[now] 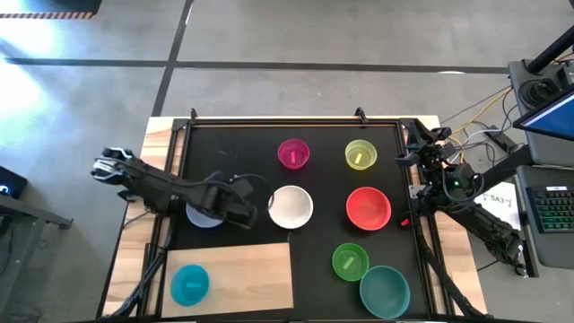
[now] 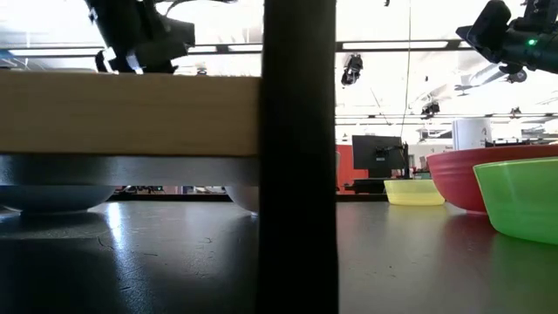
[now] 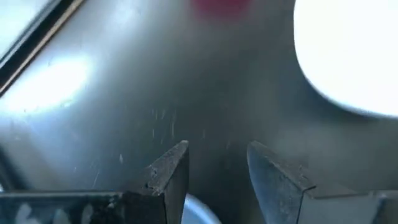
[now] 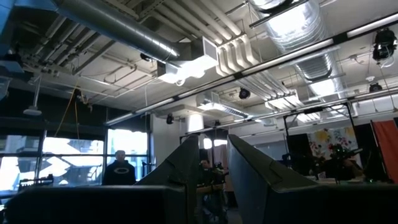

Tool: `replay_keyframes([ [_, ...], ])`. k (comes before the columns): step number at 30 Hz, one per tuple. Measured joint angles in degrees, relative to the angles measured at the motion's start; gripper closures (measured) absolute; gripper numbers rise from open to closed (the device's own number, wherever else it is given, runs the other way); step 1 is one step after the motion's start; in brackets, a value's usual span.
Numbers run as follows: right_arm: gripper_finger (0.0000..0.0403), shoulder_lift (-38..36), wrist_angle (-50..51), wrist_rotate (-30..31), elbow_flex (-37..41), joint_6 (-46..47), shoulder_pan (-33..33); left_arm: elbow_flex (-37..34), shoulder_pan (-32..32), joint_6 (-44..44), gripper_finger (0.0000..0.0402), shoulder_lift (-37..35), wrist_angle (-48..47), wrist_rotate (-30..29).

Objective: Place and stack bowls onto a shelf
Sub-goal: Stack the pink bowl on top of the blue bowl on the shelf

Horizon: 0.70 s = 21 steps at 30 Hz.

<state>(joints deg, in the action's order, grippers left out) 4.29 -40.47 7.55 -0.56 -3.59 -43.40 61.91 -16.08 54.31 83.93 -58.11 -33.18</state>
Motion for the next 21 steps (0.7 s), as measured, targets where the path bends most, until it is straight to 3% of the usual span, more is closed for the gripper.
replay_keyframes([
  [11,0.033,0.0,0.0,0.0,0.0,0.1,0.0,-9.4,-0.4,-3.8,0.0257,-5.8,21.2,-9.4],
  [17,0.033,0.0,0.0,0.0,0.0,0.3,0.0,-10.0,-1.4,-4.1,0.0257,-4.4,24.1,-9.7],
  [21,0.033,0.0,-0.5,0.0,0.0,6.2,0.0,-10.0,-1.8,-2.8,0.0257,-3.4,24.0,-9.9],
])
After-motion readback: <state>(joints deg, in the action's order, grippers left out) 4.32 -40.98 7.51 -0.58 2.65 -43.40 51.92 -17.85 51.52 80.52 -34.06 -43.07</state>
